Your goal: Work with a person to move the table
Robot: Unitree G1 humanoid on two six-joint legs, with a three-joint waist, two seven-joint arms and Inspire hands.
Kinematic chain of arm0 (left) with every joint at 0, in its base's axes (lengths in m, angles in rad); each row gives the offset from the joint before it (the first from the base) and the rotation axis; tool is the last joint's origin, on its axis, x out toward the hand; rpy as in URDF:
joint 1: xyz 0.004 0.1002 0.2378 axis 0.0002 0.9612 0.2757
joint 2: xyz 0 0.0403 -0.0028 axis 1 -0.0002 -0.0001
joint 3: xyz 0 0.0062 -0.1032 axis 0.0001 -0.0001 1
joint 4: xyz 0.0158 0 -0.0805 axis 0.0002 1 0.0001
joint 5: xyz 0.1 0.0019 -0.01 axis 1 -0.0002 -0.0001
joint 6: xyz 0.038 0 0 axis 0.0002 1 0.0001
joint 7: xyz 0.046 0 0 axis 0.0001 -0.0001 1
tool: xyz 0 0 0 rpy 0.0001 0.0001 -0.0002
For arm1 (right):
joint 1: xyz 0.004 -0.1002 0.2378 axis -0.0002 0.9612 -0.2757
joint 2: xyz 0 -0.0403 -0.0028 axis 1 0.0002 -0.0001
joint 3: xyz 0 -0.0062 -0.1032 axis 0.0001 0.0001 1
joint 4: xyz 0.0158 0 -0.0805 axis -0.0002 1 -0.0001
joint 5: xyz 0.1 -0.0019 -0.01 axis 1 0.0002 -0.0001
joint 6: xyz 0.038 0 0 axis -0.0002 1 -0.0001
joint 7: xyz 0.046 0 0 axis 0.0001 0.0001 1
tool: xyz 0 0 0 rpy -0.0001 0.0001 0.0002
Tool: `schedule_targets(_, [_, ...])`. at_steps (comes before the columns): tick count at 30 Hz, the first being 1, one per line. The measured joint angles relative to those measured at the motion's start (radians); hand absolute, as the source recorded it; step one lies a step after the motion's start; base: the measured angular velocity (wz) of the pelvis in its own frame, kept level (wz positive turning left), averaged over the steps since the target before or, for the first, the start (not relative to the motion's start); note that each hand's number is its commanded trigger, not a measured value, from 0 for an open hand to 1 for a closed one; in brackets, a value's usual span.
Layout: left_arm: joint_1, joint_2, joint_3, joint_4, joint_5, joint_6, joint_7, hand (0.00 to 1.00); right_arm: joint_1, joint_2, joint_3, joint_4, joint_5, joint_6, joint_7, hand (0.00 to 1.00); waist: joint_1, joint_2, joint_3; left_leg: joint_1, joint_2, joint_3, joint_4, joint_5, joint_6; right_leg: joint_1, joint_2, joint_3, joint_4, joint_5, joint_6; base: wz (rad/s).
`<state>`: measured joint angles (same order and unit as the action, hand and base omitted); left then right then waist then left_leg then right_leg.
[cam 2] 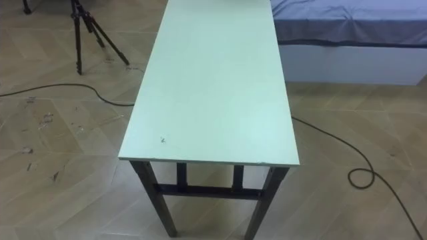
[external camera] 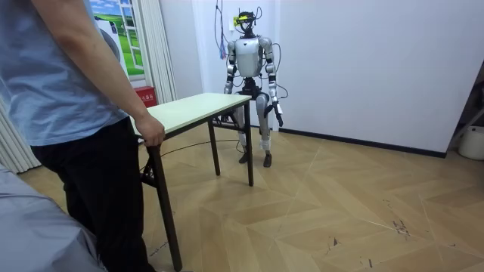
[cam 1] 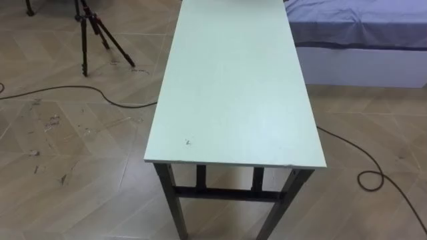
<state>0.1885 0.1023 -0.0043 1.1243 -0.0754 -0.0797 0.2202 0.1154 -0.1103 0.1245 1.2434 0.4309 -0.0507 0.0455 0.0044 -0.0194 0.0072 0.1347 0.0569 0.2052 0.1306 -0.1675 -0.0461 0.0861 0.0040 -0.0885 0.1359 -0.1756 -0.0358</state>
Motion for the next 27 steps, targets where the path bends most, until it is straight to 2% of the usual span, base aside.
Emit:
schedule_targets(13, [0.001,0.0,0.0,-0.001,-0.013,0.008,0.011,0.0,-0.006,0.0,-0.005,0.006,0.004,0.01,0.003,0.0,0.0,-0.006,0.0036,-0.002,0.0,0.0,-0.002,0.0,0.0,-0.001,0.0,0.001,0.0,0.0,0.0,0.0])
schedule_targets(15, [-0.004,-0.001,-0.002,-0.003,-0.045,0.008,0.01,0.0,-0.01,0.0,-0.005,0.006,0.016,0.01,0.01,0.0,0.0,0.002,-0.0017,-0.003,0.0,-0.001,-0.002,0.0,0.0,-0.002,0.0,0.0,-0.001,0.0,0.0,0.0])
schedule_targets(19, [-0.007,-0.002,0.003,-0.004,-0.094,0.008,-0.018,0.0,-0.012,0.0,-0.011,0.007,0.032,0.01,0.034,0.0,0.001,0.001,-0.0026,-0.004,-0.001,-0.02,-0.001,0.0,0.0,-0.003,0.0,-0.002,0.0,0.0,0.0,0.0])
schedule_targets(25, [-0.008,0.001,0.009,-0.04,-0.274,0.009,-0.137,0.0,-0.006,-0.009,-0.049,-0.044,0.037,0.01,0.094,0.0,0.001,0.004,-0.0054,-0.028,0.0,-0.016,0.003,0.0,0.0,-0.019,-0.002,-0.021,0.001,0.0,0.0,0.07])
schedule_targets(27, [-0.002,0.003,0.01,-0.086,-0.376,0.009,-0.197,0.0,0.01,-0.023,-0.053,-0.119,0.055,0.011,0.124,0.0,0.004,0.007,-0.0059,-0.027,0.0,-0.016,0.004,0.0,0.0,-0.019,-0.002,-0.021,0.004,0.0,0.0,0.02])
